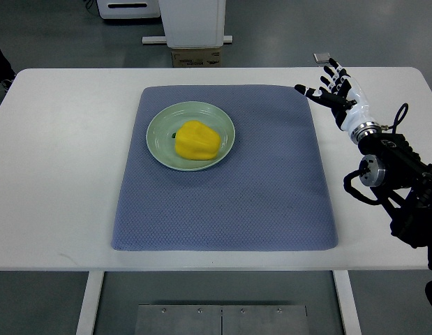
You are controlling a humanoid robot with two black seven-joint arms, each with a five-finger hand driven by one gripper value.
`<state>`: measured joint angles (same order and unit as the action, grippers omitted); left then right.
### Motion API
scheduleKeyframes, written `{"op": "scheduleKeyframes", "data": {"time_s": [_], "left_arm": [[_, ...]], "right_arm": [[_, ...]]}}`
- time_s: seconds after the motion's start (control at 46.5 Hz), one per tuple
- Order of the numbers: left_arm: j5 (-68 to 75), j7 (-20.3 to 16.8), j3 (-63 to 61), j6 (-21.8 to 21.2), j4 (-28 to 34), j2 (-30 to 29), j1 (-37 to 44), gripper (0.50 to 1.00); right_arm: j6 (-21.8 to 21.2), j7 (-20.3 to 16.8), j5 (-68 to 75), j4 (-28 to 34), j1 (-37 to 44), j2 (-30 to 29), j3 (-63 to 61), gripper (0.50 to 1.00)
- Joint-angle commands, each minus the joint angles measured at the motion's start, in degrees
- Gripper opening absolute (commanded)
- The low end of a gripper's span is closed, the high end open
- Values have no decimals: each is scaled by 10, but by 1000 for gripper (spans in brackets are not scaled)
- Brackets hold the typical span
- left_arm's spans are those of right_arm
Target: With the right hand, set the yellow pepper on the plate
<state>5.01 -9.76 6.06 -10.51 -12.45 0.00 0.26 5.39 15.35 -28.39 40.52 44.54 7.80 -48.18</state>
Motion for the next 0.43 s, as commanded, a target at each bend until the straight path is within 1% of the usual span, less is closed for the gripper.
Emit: {"op": "scheduleKeyframes", "data": {"time_s": [0.0,0.409], "left_arm": [[0,0,0,0,1,0,0,1000],[0,0,0,0,1,0,0,1000]], "right_arm": [[0,0,0,0,-3,-6,-16,1000],[0,-1,1,-1,-19,-16,-21,1000]]}}
